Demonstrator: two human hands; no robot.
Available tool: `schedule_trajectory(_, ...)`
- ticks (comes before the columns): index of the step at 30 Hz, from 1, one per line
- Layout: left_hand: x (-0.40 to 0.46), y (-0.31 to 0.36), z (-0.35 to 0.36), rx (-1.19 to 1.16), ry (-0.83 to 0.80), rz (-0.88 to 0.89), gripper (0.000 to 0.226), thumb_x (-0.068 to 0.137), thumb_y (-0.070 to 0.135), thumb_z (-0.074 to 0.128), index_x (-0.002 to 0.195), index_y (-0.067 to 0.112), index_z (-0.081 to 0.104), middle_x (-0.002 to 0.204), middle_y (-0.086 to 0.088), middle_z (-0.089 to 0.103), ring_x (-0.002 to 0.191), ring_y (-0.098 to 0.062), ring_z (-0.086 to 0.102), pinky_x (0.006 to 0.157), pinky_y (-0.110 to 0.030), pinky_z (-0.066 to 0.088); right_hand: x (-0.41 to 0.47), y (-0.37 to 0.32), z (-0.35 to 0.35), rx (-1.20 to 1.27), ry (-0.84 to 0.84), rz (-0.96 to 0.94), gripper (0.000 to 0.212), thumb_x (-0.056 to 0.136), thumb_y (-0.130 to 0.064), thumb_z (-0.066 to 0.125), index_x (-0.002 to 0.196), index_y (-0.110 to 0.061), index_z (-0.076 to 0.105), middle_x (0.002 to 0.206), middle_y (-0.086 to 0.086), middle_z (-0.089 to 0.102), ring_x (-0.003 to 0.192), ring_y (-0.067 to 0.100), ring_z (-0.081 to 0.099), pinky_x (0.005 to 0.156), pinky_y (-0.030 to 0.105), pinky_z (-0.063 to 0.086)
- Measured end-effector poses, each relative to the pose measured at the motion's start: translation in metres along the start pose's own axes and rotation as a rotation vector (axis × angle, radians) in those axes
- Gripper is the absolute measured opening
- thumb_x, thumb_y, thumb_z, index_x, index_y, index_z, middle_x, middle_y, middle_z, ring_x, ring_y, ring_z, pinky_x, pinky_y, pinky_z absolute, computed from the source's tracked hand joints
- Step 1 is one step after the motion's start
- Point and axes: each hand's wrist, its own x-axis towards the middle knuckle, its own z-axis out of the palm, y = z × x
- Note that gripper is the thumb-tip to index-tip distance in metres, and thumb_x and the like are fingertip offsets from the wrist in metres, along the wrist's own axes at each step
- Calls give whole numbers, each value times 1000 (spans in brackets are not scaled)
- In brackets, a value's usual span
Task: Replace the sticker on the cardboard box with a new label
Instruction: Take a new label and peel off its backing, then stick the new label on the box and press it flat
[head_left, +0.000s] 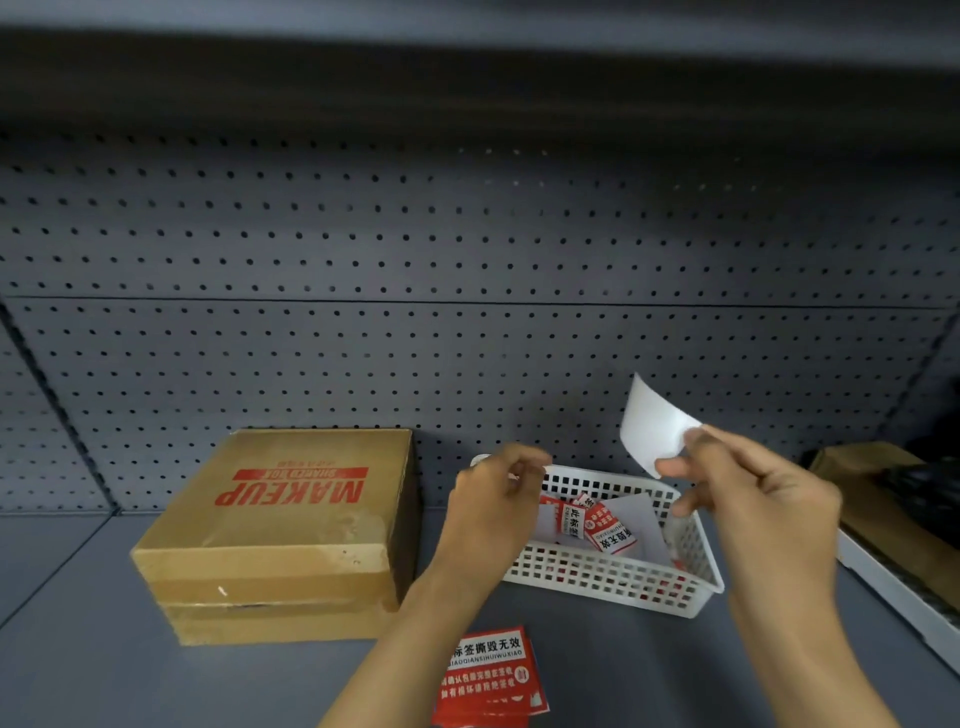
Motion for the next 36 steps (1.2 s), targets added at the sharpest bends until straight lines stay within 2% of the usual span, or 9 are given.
schedule_trajectory(5,-5,16,-24,-494,-54,-218,40,101,41,44,97,20,77,81,0,76,74,-14,73,77,-29,56,-9,0,10,-135,-150,-126,18,88,-14,71,83,-29,79,70,-8,78,42,4,61,45,13,47)
schedule_trajectory(7,-7,25,-40,-626,-68,-335,57,97,56,40,89,16,79,72,-4,75,66,-16,71,71,-29,56,-17,2,17,-208,-197,-187,16,85,-16,74,84,-31,80,67,-6,77,47,12,67,44,23,52)
schedule_trajectory(12,-19,27,-73,-729,-86,-374,71,82,74,46,105,12,73,89,-9,81,86,-24,78,73,-30,60,-40,0,34,-430,-249,-424,19,82,-17,77,93,-32,80,76,-17,78,61,2,71,57,28,58)
schedule_trajectory(16,-34,23,-93,-654,3,-298,30,88,32,70,107,10,75,99,-10,81,86,-14,76,75,-22,61,-56,-1,43,-457,-317,-504,26,79,-15,77,100,-31,80,86,-26,75,75,-2,73,63,27,59)
schedule_trajectory(19,-45,13,-106,-570,50,-252,18,89,16,70,106,13,76,99,-7,81,82,-7,72,69,-16,58,-71,-6,50,-455,-393,-519,40,83,-14,72,97,-52,74,79,-34,73,61,10,69,52,28,53)
schedule_trajectory(25,-70,-7,-134,-486,127,-186,8,89,15,71,96,15,75,90,-8,82,78,-10,75,69,-20,62,-88,-4,73,-170,-472,-242,19,88,-14,71,92,-30,80,71,-27,74,64,-11,66,58,1,43)
schedule_trajectory(30,-89,-33,-160,-341,201,-131,4,89,24,71,85,26,72,71,2,80,82,-13,77,84,-38,62,-106,4,105,-187,-473,-165,31,81,-25,79,108,-37,72,79,-18,79,83,-7,72,67,4,50)
schedule_trajectory(33,-103,-49,-173,-131,308,-69,9,90,34,69,98,35,65,58,19,73,68,7,67,68,-16,51,-123,9,121,-199,-526,-139,32,81,-28,78,107,-44,67,77,-25,72,80,-21,65,63,-4,43)
schedule_trajectory(36,-117,-68,-184,29,366,-42,29,90,40,67,118,38,60,66,16,77,75,0,68,71,-20,48,-140,20,137,-156,-528,-89,19,79,-27,80,91,-39,73,83,-20,76,79,-10,71,69,7,54)
